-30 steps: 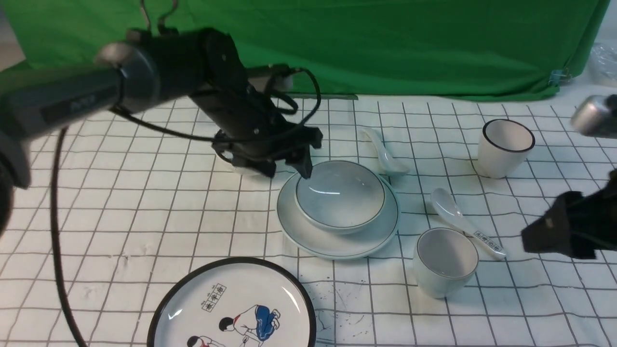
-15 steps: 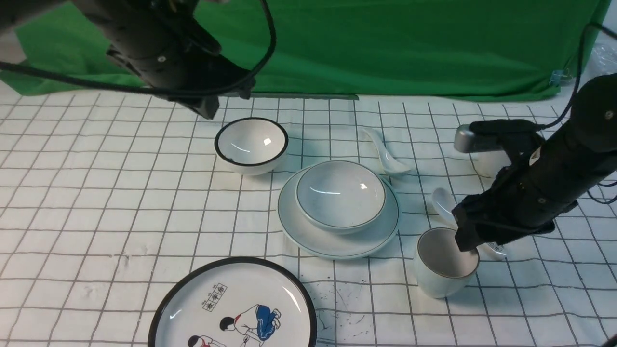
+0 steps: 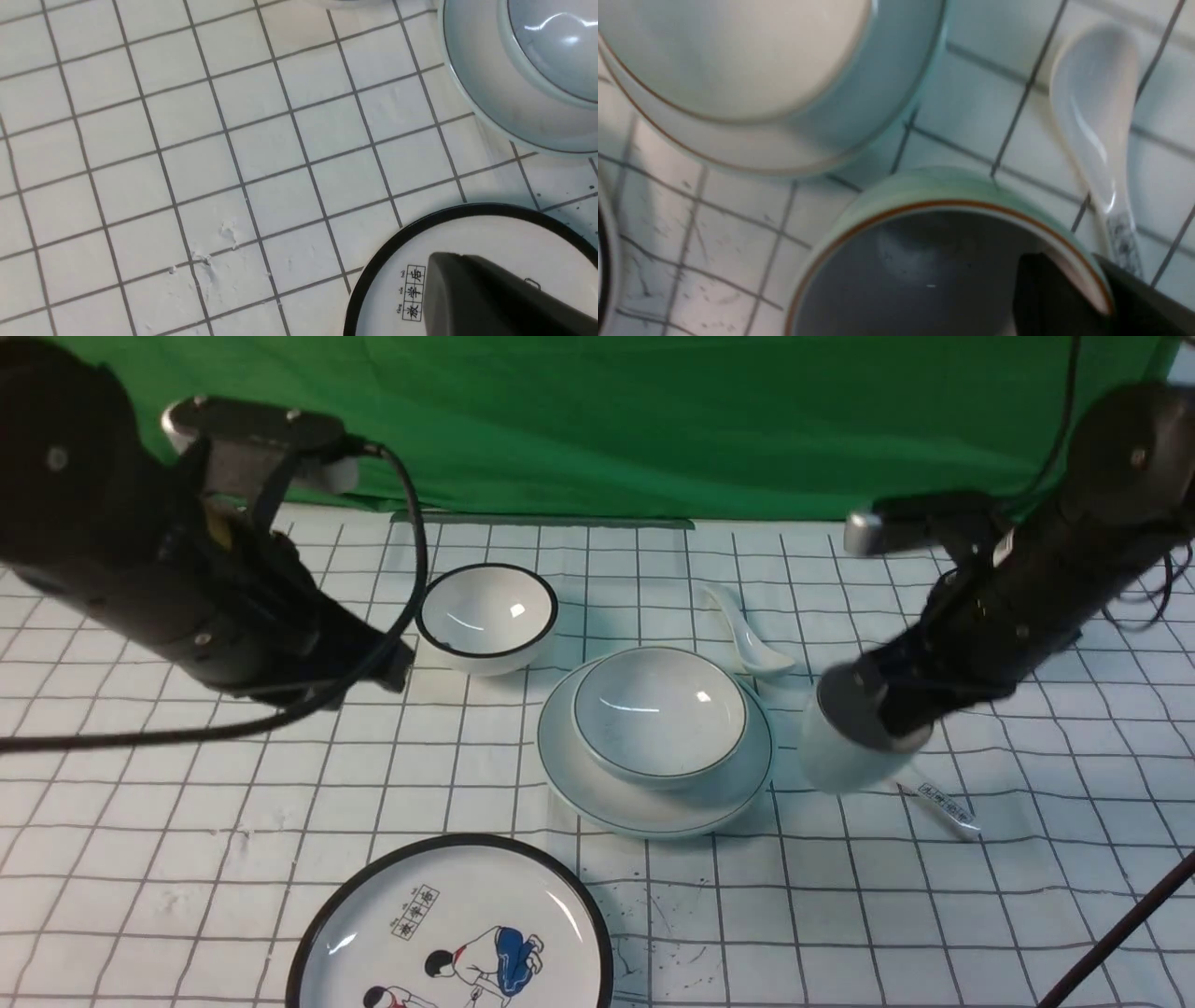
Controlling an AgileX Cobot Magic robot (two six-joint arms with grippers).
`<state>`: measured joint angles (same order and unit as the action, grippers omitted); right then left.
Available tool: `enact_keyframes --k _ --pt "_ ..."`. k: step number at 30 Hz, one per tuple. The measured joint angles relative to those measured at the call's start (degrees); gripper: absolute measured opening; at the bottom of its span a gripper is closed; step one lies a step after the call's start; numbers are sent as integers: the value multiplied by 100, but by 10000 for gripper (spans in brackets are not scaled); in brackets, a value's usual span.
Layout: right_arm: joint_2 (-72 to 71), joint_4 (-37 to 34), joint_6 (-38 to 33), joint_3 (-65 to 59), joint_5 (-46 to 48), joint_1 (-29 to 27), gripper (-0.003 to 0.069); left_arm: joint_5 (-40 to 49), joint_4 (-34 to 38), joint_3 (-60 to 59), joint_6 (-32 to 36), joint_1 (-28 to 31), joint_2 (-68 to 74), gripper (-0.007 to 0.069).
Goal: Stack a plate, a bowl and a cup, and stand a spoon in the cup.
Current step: Use the right arm to grab a blue teacup, then use the right arm to put the blue teacup into the blue rice bowl in the middle, then use the right arm to grab a blue soup spoon
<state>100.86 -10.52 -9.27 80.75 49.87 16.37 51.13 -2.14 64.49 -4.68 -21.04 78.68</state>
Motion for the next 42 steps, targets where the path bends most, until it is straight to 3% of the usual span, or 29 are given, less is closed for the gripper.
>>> enact_keyframes --k 5,11,25,29,30,32,34,42 --pt "220 -31 0 1147 13 491 87 -187 27 -493 -116 0 -307 2" --pt "1466 90 150 2714 300 1089 87 -647 172 -888 -171 0 -456 2" --pt "2621 378 512 3270 872 1148 107 -579 214 -937 -97 0 -469 2" --pt "2621 378 520 3305 872 1148 275 -594 214 -937 -66 0 -469 2" --pt "2621 378 520 3312 877 1148 286 -594 214 -937 -60 0 -469 2" --pt "2597 378 520 3386 890 1148 414 -594 214 -937 -55 0 -469 2" --pt "2563 437 520 3517 896 1148 460 -594 214 -937 -41 0 -469 2" --pt "2383 1314 660 4443 2 940 467 -596 214 -937 -20 0 -469 2"
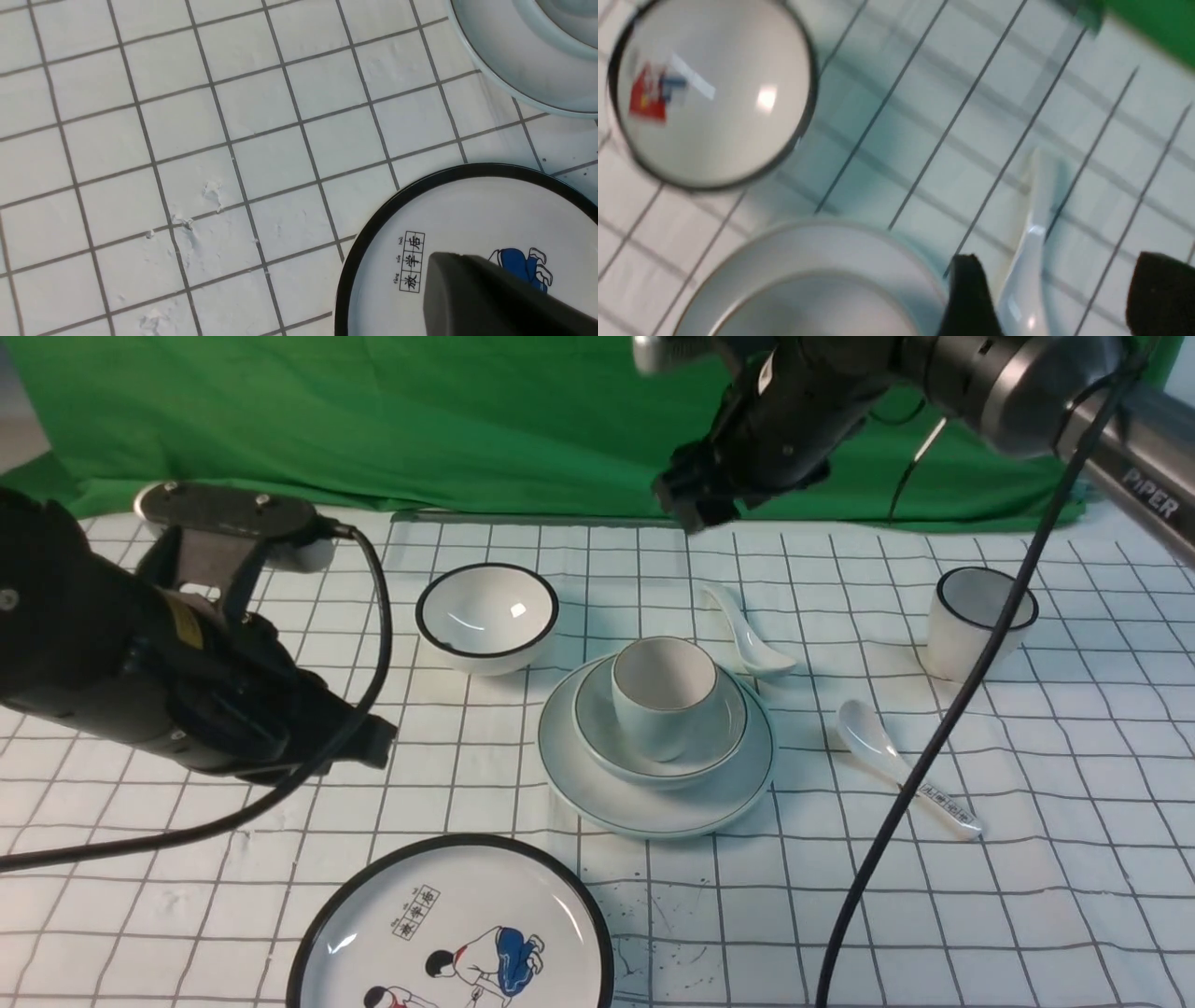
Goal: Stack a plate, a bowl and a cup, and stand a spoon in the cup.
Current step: Use the right arm to grab a blue soup spoon
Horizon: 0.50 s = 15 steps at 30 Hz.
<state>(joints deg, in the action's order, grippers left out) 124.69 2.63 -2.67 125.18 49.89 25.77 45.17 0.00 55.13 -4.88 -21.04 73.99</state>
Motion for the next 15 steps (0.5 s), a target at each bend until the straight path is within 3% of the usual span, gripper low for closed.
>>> enact_keyframes --k 9,15 --pt "1123 -79 131 23 -688 -593 467 363 0 0 0 0 0 2" --pt "1539 -403 43 23 -1047 -670 466 479 68 0 -91 0 0 2"
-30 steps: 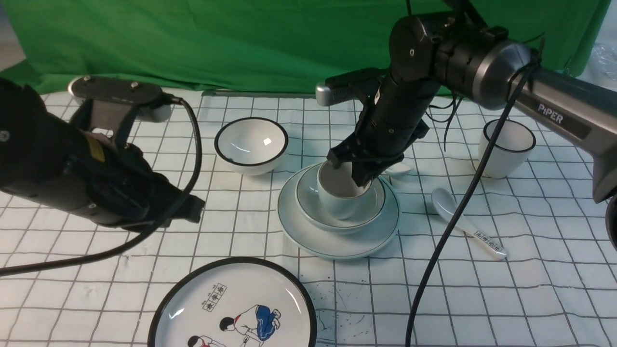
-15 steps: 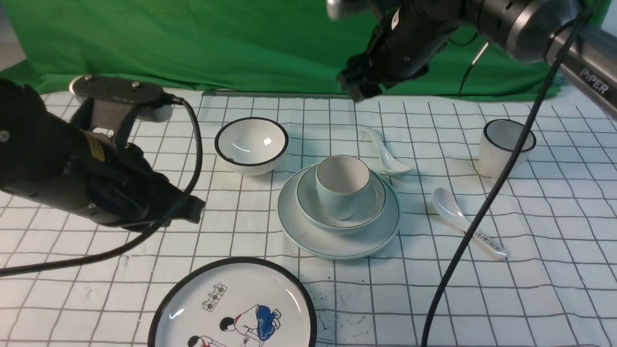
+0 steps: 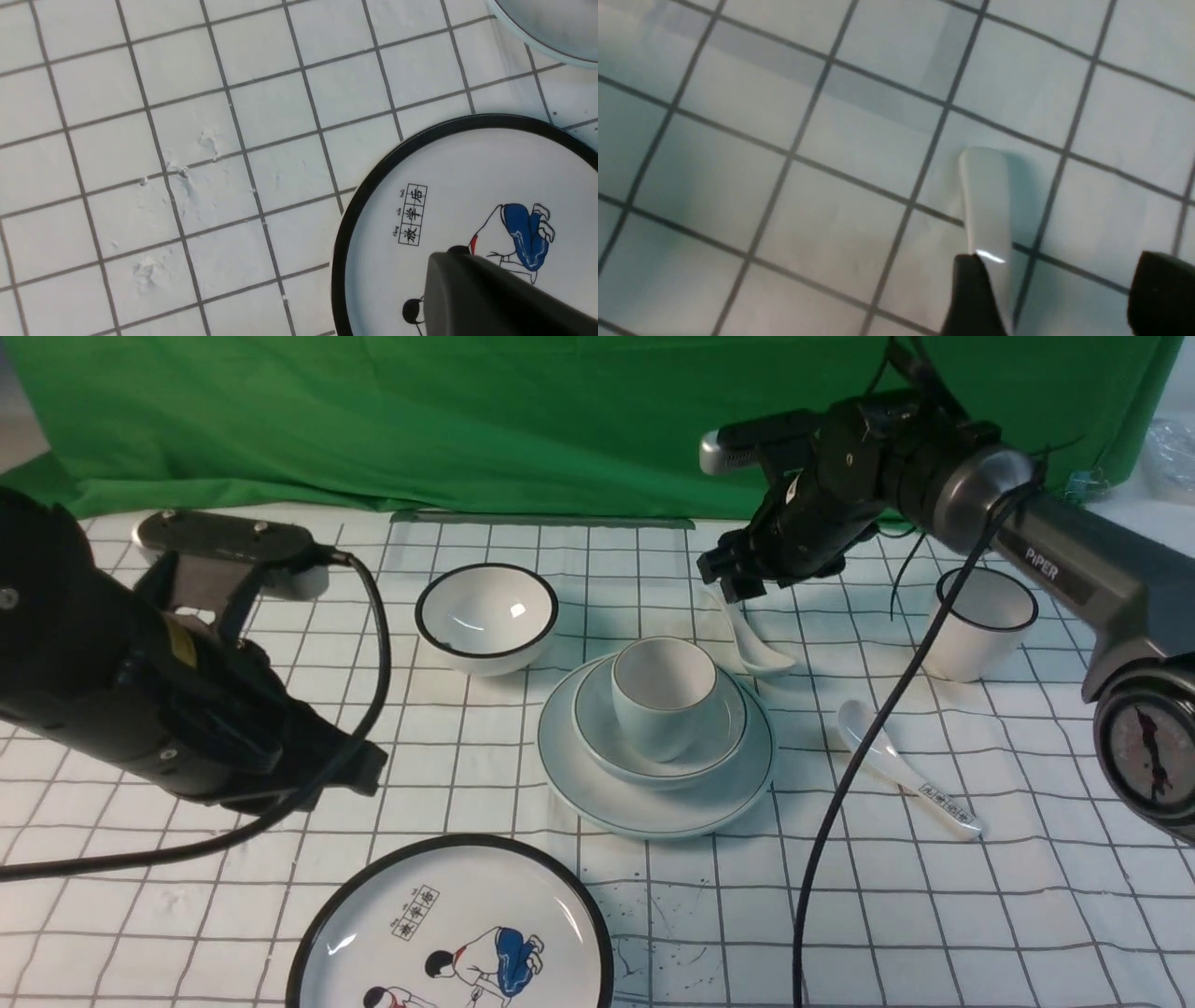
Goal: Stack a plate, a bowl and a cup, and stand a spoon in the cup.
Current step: Use the right arm to grab a blue soup spoon, then use the right arm to put the blue soup spoon into the blue teacup in the middle
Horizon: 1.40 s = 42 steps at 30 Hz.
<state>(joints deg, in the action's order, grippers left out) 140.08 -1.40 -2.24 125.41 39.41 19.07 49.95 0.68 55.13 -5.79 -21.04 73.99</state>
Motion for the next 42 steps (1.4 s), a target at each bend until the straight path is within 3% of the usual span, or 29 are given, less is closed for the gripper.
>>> enact_keyframes --k 10,12,13,14,15,25,31,33,35,36,37,38,39,40,42 --pt "271 -172 -22 0 -131 6 442 5 163 0 -13 0 0 2" --pt "292 -158 -27 0 -116 6 374 5 192 0 -13 0 0 2" --pt "292 -158 -41 0 -108 6 261 5 206 0 -13 0 0 2" --pt "292 -158 -51 0 -110 6 261 5 213 0 -13 0 0 2" --pt "254 -157 -77 0 -63 6 158 5 225 0 -13 0 0 2" --pt "-1587 -220 -194 -19 915 -6 167 -270 257 0 -13 0 0 2" --pt "-3063 -522 -196 -696 792 128 167 -453 300 0 -13 0 0 2" --pt "-3434 -548 -202 -1234 430 264 167 -542 300 0 -15 0 0 2" --pt "-4123 -577 -202 -2628 -1144 609 167 -703 311 0 -15 0 0 2" --pt "-4165 -577 -202 -2869 -1303 674 167 -719 311 0 -15 0 0 2" --pt "-4426 -596 -202 -3853 -2721 899 167 -878 316 0 -15 0 0 2" --pt "-4452 -596 -202 -3972 -2917 961 167 -894 316 0 -15 0 0 2" --pt "-4546 -601 -188 -4986 -4958 1201 167 -1070 316 0 -15 0 0 2" --pt "-4485 -601 -184 -5708 -6307 1329 167 -1142 316 0 -15 0 0 2" --pt "-4318 -601 -178 -6180 -7480 1423 167 -1216 316 -5 -15 0 0 2"
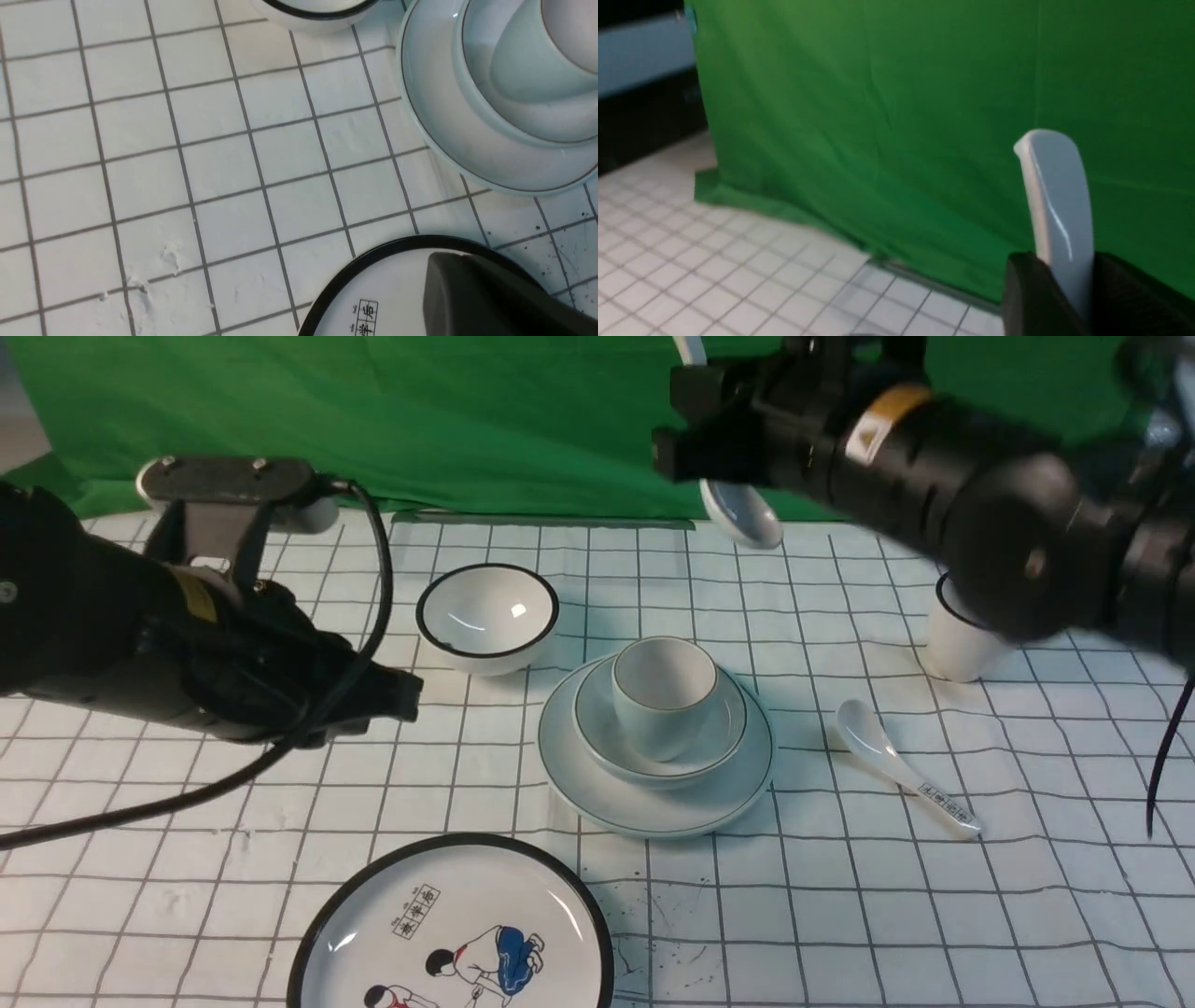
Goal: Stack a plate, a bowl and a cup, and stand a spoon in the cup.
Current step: Use the right arm to put the blue soup spoon into the blue teacup in the middle
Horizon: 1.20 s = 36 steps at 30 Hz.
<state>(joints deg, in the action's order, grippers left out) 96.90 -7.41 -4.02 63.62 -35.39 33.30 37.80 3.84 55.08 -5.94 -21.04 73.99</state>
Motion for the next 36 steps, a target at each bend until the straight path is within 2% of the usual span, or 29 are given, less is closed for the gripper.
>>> enact_keyframes --k 2,7,28,36 --pt "195 0 17 -200 -607 28 167 -40 0 0 0 0 0 2" --pt "660 0 162 -211 -1128 100 167 -62 -12 -6 29 0 0 2" --pt "1796 6 363 -76 -1520 116 167 10 25 -51 189 0 0 2" --pt "1883 6 370 14 -1561 116 203 99 39 -55 279 0 0 2"
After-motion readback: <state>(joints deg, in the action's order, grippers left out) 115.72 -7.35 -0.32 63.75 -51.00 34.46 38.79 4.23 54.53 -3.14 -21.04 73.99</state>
